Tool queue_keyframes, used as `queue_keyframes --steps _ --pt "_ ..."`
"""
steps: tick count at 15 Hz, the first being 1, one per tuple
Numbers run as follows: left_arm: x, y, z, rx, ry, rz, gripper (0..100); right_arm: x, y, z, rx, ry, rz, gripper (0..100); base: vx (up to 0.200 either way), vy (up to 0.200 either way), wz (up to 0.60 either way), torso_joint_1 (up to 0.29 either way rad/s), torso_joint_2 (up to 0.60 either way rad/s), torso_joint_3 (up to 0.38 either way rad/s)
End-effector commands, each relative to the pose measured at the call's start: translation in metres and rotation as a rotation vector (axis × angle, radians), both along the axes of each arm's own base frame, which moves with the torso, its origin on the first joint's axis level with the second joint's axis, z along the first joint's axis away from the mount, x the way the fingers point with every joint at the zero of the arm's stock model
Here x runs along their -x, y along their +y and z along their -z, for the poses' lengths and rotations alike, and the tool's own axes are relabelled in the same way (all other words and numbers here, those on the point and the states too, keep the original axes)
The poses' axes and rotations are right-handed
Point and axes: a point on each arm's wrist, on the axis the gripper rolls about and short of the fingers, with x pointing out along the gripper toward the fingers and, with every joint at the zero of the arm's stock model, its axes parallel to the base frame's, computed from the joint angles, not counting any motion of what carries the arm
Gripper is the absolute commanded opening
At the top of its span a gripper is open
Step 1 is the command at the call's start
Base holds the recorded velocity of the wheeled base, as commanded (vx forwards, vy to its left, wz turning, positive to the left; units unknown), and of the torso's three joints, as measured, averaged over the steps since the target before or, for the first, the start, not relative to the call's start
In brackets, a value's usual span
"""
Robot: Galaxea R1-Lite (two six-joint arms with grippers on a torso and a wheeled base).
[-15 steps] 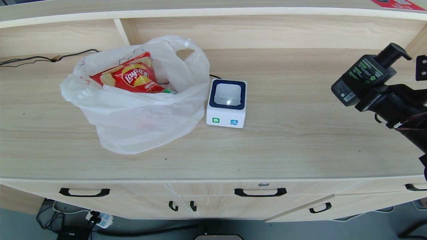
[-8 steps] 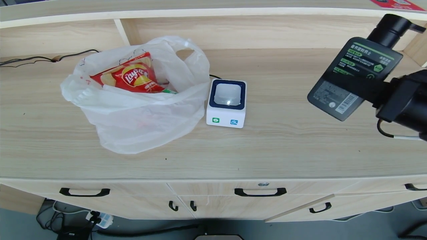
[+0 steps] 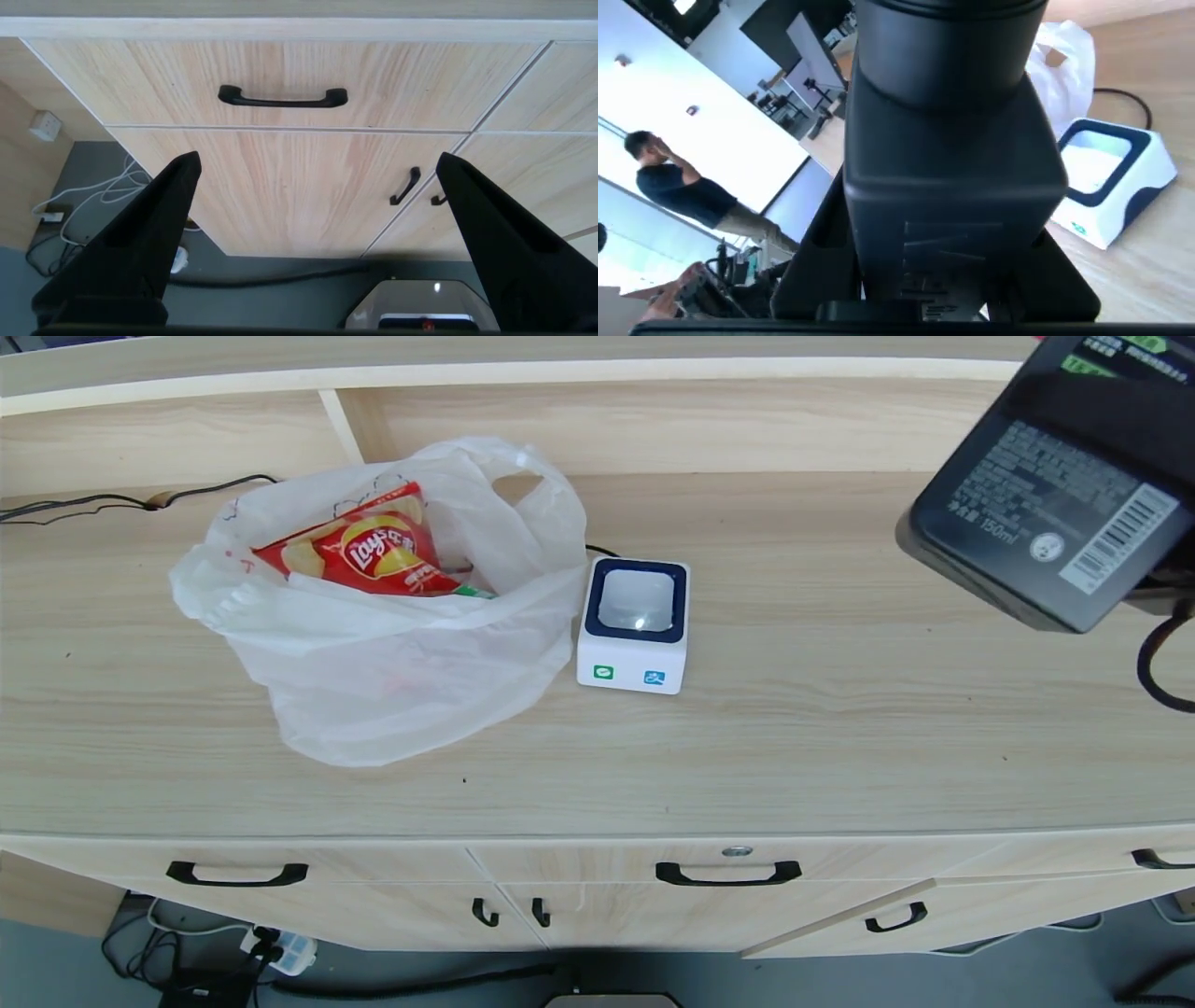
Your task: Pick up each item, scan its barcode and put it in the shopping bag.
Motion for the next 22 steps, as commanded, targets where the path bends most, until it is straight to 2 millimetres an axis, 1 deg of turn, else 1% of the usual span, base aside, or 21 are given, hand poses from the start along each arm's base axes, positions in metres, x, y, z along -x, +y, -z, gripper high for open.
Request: queue_keyframes --steps 1,2,3,4,6,7,8,9,13,16,18,19,20,22 --pt "0.000 0.000 0.000 0.000 0.000 0.000 100 -0.001 0.019 -0.005 -0.021 0.032 -0.087 0 0.000 0.000 0.00 0.000 0.00 0.000" --pt "0.000 0.000 0.000 0.000 0.000 0.000 100 -0.001 0.029 -0.010 -0.039 0.051 -0.137 0 0.000 0.000 0.00 0.000 0.00 0.000" --pt "0.000 0.000 0.000 0.001 0.000 0.000 100 -0.001 0.044 -0.015 -0.052 0.064 -0.193 0 0.000 0.000 0.00 0.000 0.00 0.000" --pt "0.000 0.000 0.000 0.001 0.000 0.000 100 0.001 0.055 -0.015 -0.056 0.083 -0.241 0 0.000 0.000 0.00 0.000 0.00 0.000" --pt "0.000 0.000 0.000 0.001 0.001 0.000 100 0.007 0.067 -0.013 -0.063 0.105 -0.301 0 0.000 0.000 0.00 0.000 0.00 0.000" --pt "0.000 0.000 0.000 0.000 0.000 0.000 100 0.013 0.071 -0.013 -0.070 0.113 -0.340 0 0.000 0.000 0.00 0.000 0.00 0.000" --pt "0.000 0.000 0.000 0.000 0.000 0.000 100 0.016 0.072 -0.013 -0.072 0.117 -0.354 0 0.000 0.000 0.00 0.000 0.00 0.000" --pt "0.000 0.000 0.000 -0.007 0.000 0.000 100 0.019 0.073 -0.007 -0.058 0.126 -0.364 0 0.000 0.000 0.00 0.000 0.00 0.000" --pt "0.000 0.000 0.000 -0.022 0.000 -0.001 100 0.020 0.071 -0.003 -0.060 0.124 -0.364 0 0.000 0.000 0.00 0.000 0.00 0.000" --pt "0.000 0.000 0.000 -0.022 0.000 -0.001 100 0.024 0.066 -0.004 -0.063 0.110 -0.365 0 0.000 0.000 0.00 0.000 0.00 0.000" --pt "0.000 0.000 0.000 -0.022 0.000 -0.001 100 0.025 0.064 0.000 -0.052 0.110 -0.364 0 0.000 0.000 0.00 0.000 0.00 0.000" --pt "0.000 0.000 0.000 -0.022 0.000 -0.001 100 0.025 0.063 0.007 -0.023 0.095 -0.344 0 0.000 0.000 0.00 0.000 0.00 0.000" --pt "0.000 0.000 0.000 -0.022 -0.002 -0.001 100 0.022 0.063 0.015 0.037 0.022 -0.251 0 0.000 0.000 0.00 0.000 0.00 0.000" --pt "0.000 0.000 0.000 -0.020 0.000 -0.001 100 -0.003 0.058 0.020 0.145 -0.115 0.064 0 0.000 0.000 0.00 0.000 0.00 0.000"
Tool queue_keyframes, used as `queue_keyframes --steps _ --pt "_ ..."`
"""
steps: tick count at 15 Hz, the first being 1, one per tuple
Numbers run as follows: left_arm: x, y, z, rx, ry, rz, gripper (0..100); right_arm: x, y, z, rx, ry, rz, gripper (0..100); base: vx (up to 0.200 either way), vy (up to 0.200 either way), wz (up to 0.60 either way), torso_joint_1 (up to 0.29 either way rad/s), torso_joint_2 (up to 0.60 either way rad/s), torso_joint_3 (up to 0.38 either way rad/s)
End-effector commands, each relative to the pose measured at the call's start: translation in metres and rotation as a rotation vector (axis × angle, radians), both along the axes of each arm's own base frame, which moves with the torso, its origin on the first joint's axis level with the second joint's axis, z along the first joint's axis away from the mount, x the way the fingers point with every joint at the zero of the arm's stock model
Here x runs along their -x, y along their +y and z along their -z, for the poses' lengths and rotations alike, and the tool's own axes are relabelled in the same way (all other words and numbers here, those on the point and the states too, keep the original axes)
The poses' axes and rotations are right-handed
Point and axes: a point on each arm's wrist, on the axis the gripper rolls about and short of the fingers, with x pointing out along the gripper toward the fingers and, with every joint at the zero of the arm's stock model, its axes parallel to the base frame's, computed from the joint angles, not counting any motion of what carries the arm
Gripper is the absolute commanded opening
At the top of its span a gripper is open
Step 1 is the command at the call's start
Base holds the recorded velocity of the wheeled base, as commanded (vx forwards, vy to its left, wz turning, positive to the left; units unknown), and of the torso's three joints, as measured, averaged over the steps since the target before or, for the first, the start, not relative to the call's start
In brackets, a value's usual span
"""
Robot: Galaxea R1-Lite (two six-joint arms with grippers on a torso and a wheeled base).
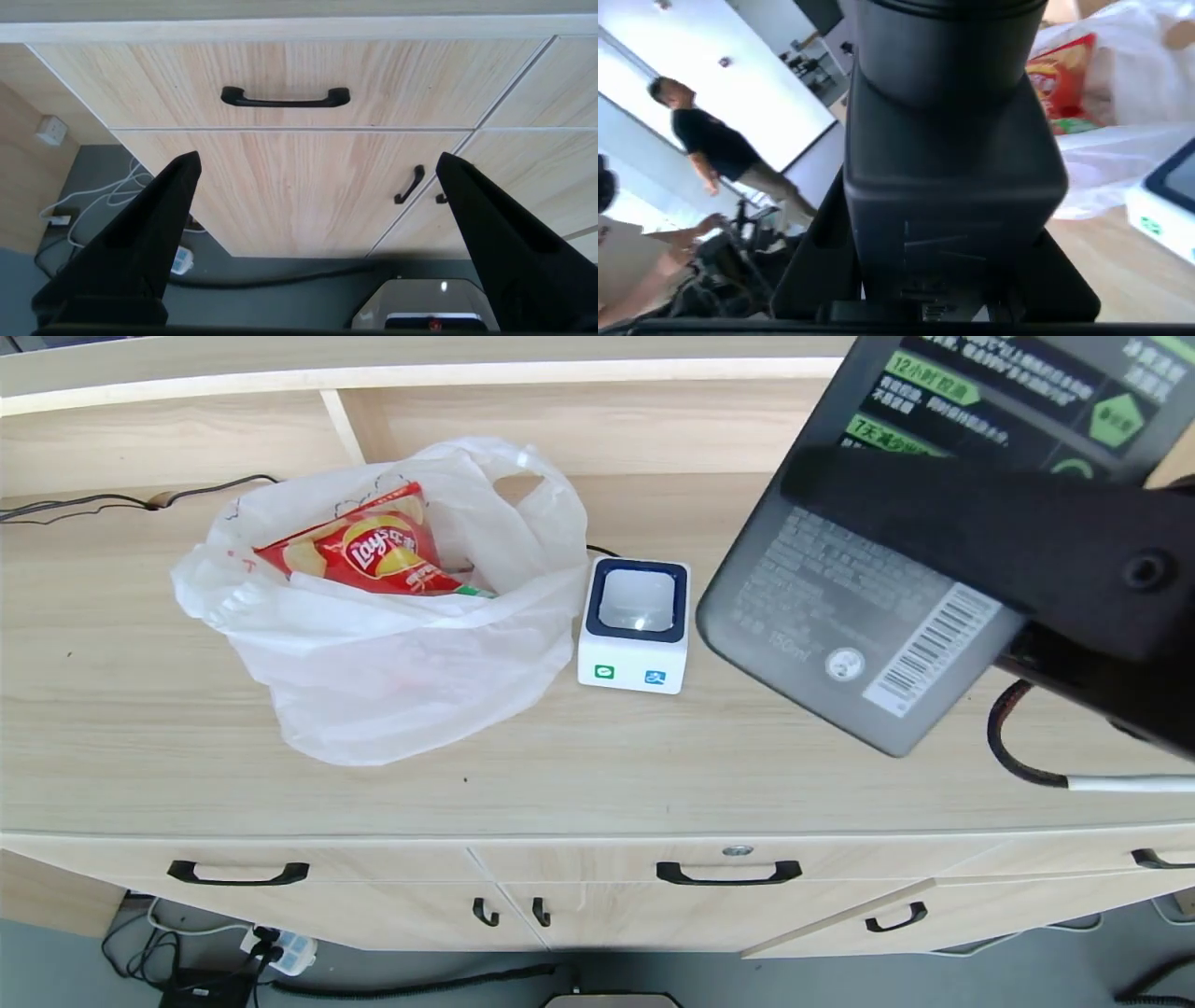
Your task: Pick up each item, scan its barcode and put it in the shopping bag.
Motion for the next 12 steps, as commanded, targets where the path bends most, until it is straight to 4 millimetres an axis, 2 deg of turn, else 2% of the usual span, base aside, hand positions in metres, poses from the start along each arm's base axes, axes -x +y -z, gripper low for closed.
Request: queue_keyframes --steps 1,2,5,7,10,12 --pt "0.000 0.000 0.000 -0.001 0.001 0.000 100 -0.021 -0.004 0.013 0.109 -0.076 0.276 0 0.000 0.000 0.00 0.000 0.00 0.000" --pt "0.000 0.000 0.000 -0.001 0.002 0.000 100 -0.021 -0.006 0.021 0.139 -0.068 0.360 0 -0.200 0.000 0.00 0.007 0.01 0.002" --pt "0.000 0.000 0.000 0.001 0.002 0.000 100 -0.020 -0.017 0.048 0.297 -0.129 0.445 0 -0.200 0.000 0.00 0.010 0.01 -0.001" --pt "0.000 0.000 0.000 0.001 0.001 0.000 100 -0.020 -0.020 0.051 0.306 -0.124 0.456 0 -0.200 0.000 0.00 -0.017 0.00 0.009" --pt "0.000 0.000 0.000 0.002 0.001 0.000 100 -0.026 -0.032 0.048 0.270 -0.092 0.503 0 0.000 0.000 0.00 0.000 0.00 0.000" --pt "0.000 0.000 0.000 0.001 0.001 0.000 100 -0.027 -0.037 0.043 0.224 -0.061 0.519 0 0.000 0.200 0.00 0.007 0.01 0.007"
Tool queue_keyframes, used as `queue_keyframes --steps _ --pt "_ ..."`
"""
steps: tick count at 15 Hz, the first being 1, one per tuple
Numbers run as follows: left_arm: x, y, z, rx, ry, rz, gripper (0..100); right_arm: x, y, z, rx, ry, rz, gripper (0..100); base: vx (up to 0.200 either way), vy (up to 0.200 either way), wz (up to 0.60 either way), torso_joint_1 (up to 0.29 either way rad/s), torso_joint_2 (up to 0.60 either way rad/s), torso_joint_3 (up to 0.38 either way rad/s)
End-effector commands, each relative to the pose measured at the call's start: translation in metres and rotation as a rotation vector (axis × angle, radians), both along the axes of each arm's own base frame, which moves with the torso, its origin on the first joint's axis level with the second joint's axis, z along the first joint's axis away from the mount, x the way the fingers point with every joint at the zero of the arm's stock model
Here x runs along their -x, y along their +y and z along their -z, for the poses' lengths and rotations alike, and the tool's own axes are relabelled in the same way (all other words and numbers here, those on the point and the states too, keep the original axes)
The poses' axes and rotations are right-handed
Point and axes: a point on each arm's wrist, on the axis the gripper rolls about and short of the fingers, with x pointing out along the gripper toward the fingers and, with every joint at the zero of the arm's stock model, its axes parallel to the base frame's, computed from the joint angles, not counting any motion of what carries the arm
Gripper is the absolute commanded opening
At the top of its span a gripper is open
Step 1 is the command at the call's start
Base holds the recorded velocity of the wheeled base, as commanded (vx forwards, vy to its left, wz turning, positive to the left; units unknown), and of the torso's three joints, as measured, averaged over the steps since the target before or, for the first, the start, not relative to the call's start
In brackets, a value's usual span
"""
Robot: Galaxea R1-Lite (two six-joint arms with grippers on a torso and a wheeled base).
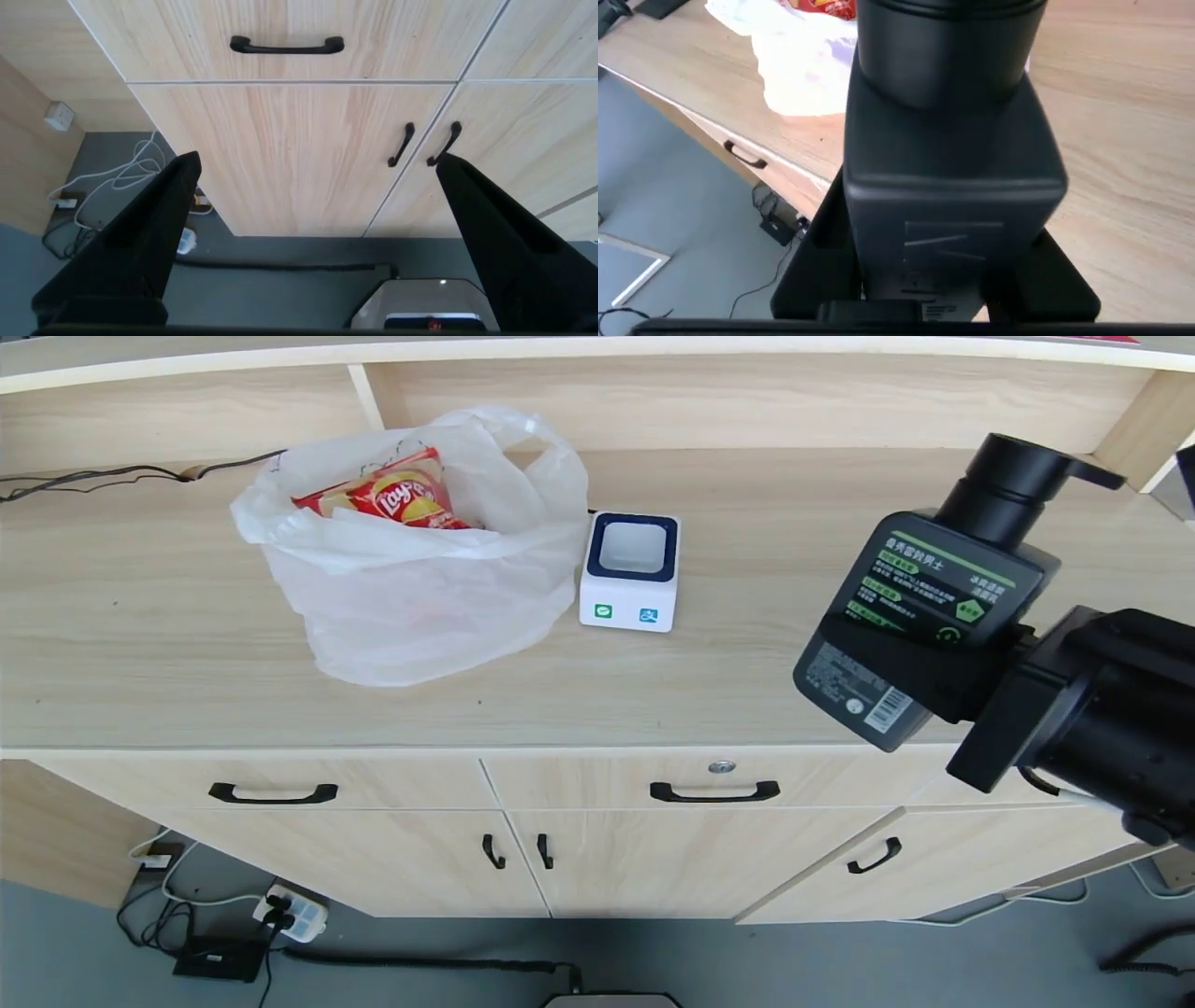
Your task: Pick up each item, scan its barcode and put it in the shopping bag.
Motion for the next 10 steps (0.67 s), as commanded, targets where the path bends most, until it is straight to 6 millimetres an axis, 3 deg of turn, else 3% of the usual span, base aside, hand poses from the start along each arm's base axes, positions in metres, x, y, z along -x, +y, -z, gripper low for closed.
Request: queue_keyframes --steps 1,10 --pt "0.000 0.000 0.000 0.000 -0.001 0.000 100 -0.003 -0.007 -0.007 -0.024 -0.017 0.033 0 0.000 0.200 0.00 0.017 0.01 0.002" --pt "0.000 0.000 0.000 0.002 0.001 0.000 100 -0.012 -0.020 -0.001 0.052 -0.051 -0.055 0 0.000 0.200 0.00 0.005 0.00 0.002"
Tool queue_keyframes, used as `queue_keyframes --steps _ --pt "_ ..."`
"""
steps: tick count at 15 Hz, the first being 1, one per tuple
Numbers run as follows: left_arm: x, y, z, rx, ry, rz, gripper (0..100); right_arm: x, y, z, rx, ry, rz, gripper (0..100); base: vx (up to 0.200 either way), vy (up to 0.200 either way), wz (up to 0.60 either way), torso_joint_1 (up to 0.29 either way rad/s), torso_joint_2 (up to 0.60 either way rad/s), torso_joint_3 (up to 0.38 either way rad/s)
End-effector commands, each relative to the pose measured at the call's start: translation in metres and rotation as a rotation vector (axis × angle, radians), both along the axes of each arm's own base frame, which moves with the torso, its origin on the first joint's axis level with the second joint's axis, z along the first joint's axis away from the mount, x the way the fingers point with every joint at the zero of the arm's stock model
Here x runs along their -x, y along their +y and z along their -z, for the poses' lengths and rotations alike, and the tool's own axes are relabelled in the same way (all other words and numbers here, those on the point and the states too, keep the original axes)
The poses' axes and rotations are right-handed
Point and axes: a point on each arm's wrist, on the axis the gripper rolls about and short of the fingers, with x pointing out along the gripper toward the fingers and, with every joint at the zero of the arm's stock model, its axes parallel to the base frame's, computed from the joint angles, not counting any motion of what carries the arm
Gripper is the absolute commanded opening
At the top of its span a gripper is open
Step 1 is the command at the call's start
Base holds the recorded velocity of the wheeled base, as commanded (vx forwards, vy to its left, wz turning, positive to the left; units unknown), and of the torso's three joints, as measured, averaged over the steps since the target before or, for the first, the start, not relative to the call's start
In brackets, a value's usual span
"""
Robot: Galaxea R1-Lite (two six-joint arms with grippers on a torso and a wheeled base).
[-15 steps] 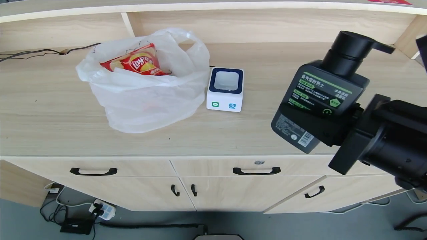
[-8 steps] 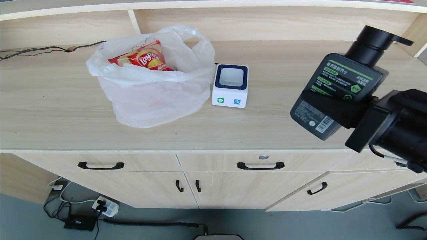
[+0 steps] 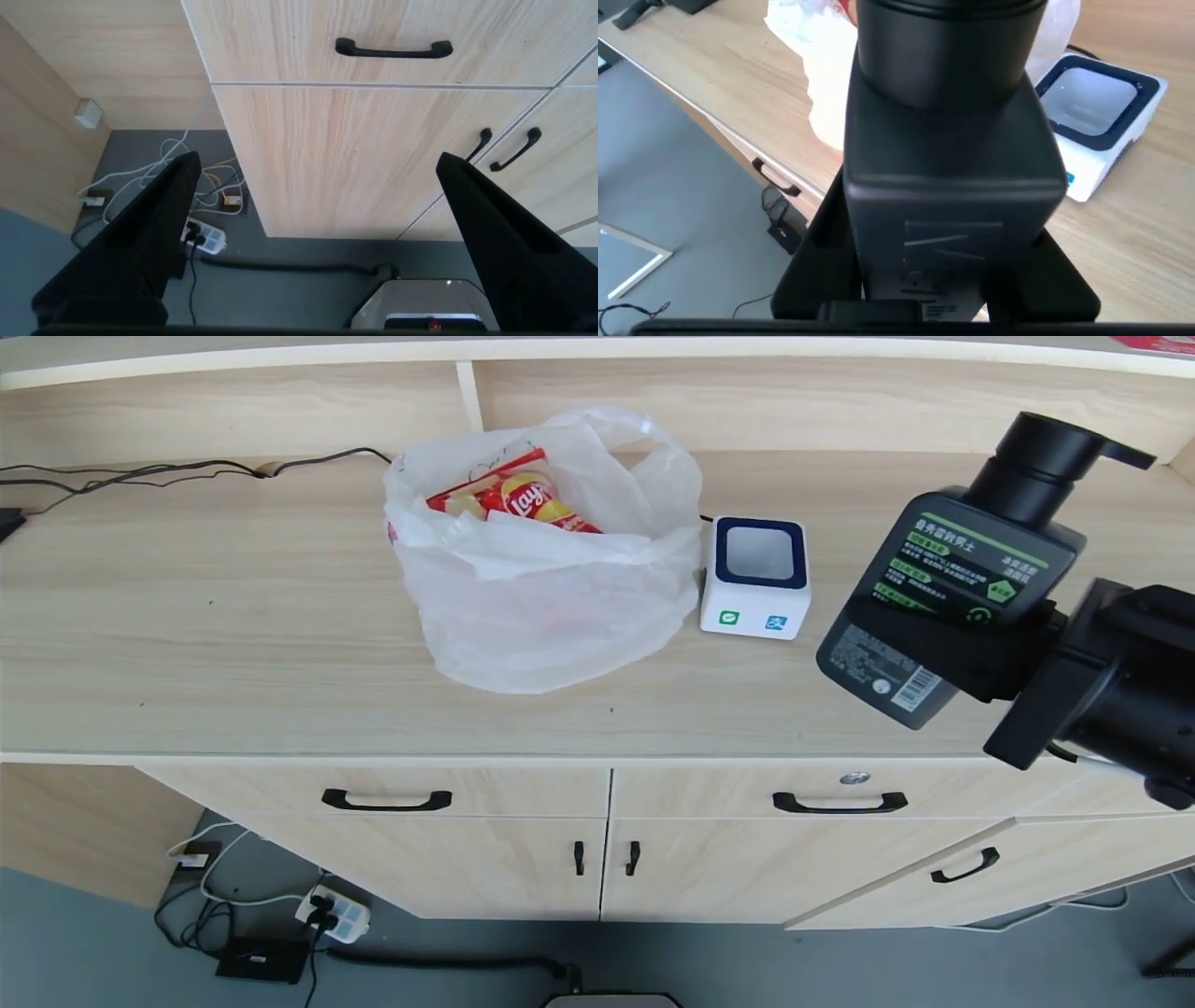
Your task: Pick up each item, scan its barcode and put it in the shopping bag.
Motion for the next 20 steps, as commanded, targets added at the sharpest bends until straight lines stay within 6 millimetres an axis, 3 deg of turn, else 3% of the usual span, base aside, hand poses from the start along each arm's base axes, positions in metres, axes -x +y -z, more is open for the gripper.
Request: queue_keyframes --steps 1,6,9,11,13,16,18,20 --pt "0.000 0.000 0.000 0.000 0.001 0.000 100 0.000 -0.001 0.002 0.005 0.005 0.006 0 0.000 0.200 0.00 0.002 0.00 0.002" --pt "0.000 0.000 0.000 0.026 0.001 0.000 100 0.005 -0.008 0.014 0.023 0.028 0.017 0 0.200 0.080 0.00 -0.003 0.00 0.002" --pt "0.000 0.000 0.000 0.024 0.000 0.000 100 0.000 -0.018 0.015 0.025 0.030 0.074 0 0.000 0.000 0.00 0.000 0.00 0.000" --pt "0.000 0.000 0.000 0.021 0.001 0.000 100 -0.020 -0.032 0.008 0.063 -0.021 0.180 0 0.000 0.000 0.00 0.000 0.00 0.000" --pt "0.000 0.000 0.000 0.021 0.000 0.000 100 -0.042 -0.032 0.004 0.180 -0.162 0.171 0 0.000 0.000 0.00 0.000 0.00 0.000" --pt "0.000 0.000 0.000 0.021 0.000 0.000 100 -0.102 -0.026 0.025 0.266 -0.408 0.224 0 0.000 0.000 0.00 0.000 0.00 0.000" --pt "0.000 0.000 0.000 0.021 0.000 0.000 100 -0.131 -0.017 0.035 0.275 -0.597 0.178 0 0.000 0.000 0.00 0.000 0.00 0.000" --pt "0.000 0.000 -0.001 0.020 -0.005 -0.001 100 -0.150 -0.029 0.030 0.429 -0.805 0.086 0 0.000 0.000 0.00 0.000 0.00 0.000"
